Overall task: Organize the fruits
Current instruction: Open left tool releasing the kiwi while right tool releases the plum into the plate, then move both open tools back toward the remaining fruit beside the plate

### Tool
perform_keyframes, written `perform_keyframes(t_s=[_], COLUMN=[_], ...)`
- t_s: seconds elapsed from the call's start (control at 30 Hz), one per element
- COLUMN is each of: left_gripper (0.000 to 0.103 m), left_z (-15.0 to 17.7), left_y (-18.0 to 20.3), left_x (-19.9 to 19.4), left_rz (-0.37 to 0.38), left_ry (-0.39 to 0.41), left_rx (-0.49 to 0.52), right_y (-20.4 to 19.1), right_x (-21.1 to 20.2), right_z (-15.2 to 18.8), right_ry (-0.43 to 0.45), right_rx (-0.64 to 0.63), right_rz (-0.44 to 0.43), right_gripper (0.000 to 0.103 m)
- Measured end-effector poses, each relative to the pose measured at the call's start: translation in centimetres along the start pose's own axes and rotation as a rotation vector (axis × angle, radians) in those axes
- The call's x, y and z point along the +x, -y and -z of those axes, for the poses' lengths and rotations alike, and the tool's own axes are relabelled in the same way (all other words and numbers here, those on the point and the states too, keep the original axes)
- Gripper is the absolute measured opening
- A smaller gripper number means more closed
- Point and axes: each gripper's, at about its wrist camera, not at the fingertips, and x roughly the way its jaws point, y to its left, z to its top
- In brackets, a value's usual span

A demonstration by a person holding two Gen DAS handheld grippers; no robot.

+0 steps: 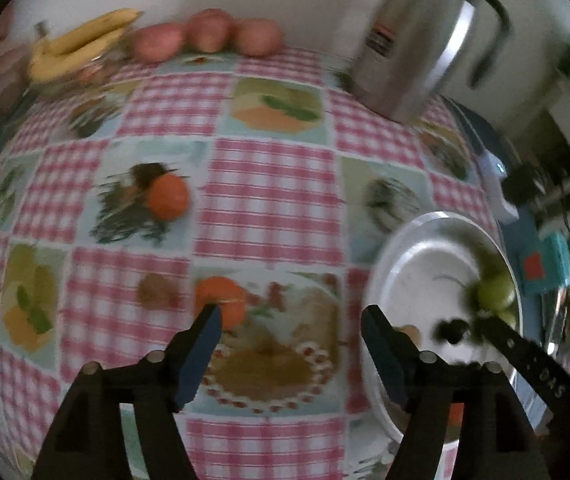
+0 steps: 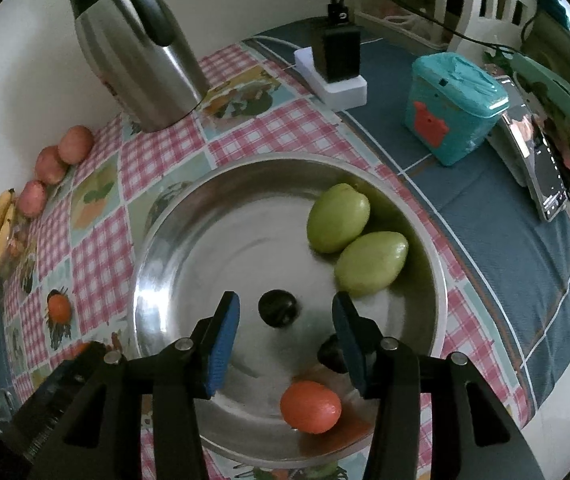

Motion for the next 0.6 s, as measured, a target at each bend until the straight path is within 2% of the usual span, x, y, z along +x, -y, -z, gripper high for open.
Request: perform_keyframes(t_s=[0.4, 0.53, 0.6], left_gripper=[0.089, 0.101, 0.101], left_z=[-1.3, -1.5, -1.5], left_y=[-6.2, -7.5, -8.0], left_x=[-1.2, -1.7, -1.9], left_rz=[-0.05, -0.069, -0.083], left_ry=[0.028, 0.042, 0.047], left_rx=[-0.177, -0.211, -0.222], right_y=[-2.9, -4.0, -4.3], right_x=[-0.1, -0.4, -0.5], right_z=[0.8, 1.0, 1.1], right_ry=[-0.016, -0.009, -0.001], right_rx=[-0.082, -0.111, -0.119], right_rz=[-0.049, -0.066, -0.066], right_gripper=[0.05, 0.05, 0.064])
